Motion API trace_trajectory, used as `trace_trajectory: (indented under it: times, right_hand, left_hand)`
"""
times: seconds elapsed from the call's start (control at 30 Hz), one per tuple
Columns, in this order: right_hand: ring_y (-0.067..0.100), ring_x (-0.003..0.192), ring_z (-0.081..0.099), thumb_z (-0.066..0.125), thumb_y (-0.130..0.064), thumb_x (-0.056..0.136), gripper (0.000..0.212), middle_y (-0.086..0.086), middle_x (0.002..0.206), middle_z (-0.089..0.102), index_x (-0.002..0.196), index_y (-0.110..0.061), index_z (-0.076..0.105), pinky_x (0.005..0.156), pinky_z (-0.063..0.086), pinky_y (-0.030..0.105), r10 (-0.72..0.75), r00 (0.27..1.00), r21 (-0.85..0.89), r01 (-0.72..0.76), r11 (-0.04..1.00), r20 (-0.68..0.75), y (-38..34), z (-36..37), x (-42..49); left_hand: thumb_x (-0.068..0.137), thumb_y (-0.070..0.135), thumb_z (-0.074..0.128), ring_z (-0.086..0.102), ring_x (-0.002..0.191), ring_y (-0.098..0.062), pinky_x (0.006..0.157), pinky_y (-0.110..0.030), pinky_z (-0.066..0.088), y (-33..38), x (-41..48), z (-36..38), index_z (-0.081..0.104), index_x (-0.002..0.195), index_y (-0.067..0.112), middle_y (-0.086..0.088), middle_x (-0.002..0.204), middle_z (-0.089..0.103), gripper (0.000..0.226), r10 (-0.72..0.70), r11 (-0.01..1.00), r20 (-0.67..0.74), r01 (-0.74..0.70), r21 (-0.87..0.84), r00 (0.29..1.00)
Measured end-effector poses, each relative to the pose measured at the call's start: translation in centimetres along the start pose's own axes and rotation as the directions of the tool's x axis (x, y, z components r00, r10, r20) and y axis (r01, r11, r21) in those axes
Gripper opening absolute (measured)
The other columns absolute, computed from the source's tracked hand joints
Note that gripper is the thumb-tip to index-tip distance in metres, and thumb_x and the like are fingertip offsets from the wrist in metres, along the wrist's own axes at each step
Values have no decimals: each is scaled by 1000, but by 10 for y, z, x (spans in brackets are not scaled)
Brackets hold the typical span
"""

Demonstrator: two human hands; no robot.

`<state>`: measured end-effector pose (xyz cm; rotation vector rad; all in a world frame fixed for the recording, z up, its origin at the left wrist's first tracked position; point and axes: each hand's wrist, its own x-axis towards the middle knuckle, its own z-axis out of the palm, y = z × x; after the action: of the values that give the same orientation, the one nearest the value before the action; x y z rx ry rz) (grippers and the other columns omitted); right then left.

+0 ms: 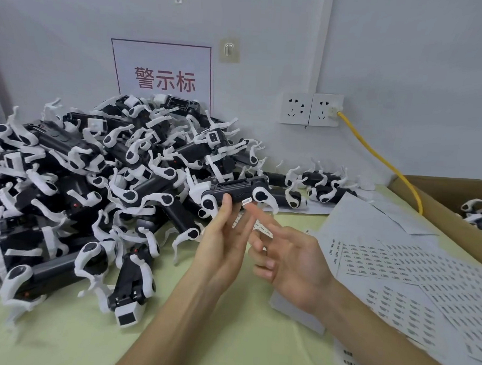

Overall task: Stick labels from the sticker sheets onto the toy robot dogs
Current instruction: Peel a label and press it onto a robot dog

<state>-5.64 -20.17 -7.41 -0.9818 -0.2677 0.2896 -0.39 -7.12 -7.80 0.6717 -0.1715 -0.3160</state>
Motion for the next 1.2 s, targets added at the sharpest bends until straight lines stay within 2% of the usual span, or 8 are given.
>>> trace_trajectory:
  times: [0.07,0.13,0.27,0.37,0.5,0.7,0.87,1.2]
  right_hand:
    - [13,60,30,54,-27,92,49,-1,79,50,140,-29,62,55,30,25,-2,1000,22,2,1000,-7,0,-1,1]
    - [13,60,30,52,-26,94,48,-1,78,50,140,-29,62,55,29,26,2,1000,45,-1,999,-11,1,-2,1]
    - [13,59,30,51,-26,94,47,-1,77,51,140,-30,62,56,29,26,4,1000,65,-4,998,-7,2,-3,1]
    - [13,59,30,51,-26,94,47,0,76,50,139,-30,63,56,28,26,8,1000,86,-7,996,-17,2,-3,1]
    - [14,59,26,51,-25,94,47,1,74,47,139,-29,63,54,26,27,18,999,114,-14,993,-33,2,-3,2]
    - [14,59,26,53,-26,93,48,0,73,45,139,-30,63,55,24,28,19,999,135,-14,991,-38,4,-4,2]
    - [14,59,26,53,-26,94,46,0,72,45,138,-31,64,55,26,27,27,999,151,-23,988,-24,3,-4,2]
    - [14,57,29,48,-25,97,44,0,72,47,138,-30,64,53,29,26,35,999,199,-33,979,-7,7,-2,2]
  left_hand:
    - [92,42,63,72,92,-24,126,-47,23,-1,1,-1,63,123,8,-5,121,64,46,-11,1000,7,11,17,1000]
    - [95,42,60,66,122,-36,128,-50,19,-2,1,-1,63,122,10,-6,127,66,42,-30,999,-3,30,23,1000]
    - [93,44,61,69,113,-36,128,-54,13,-1,-1,-1,60,126,13,-12,138,66,45,-64,996,-1,64,60,998]
    - [98,43,58,21,146,-42,126,-52,14,0,-2,-3,49,148,9,-5,121,75,61,-87,994,0,87,64,996]
    - [94,41,61,12,152,-42,128,-52,15,2,-4,-2,64,122,14,-11,131,70,39,-107,989,28,103,107,994]
    - [89,39,65,31,150,-34,127,-48,23,2,-8,3,83,78,25,-5,126,73,25,-89,980,62,76,184,994]
    - [90,34,63,66,122,-8,125,-41,30,2,-8,5,83,71,30,2,114,78,28,-40,984,60,29,178,997]
    - [103,34,55,41,137,-45,125,-59,14,5,-17,12,81,68,33,-16,137,66,44,-46,962,-3,45,270,999]
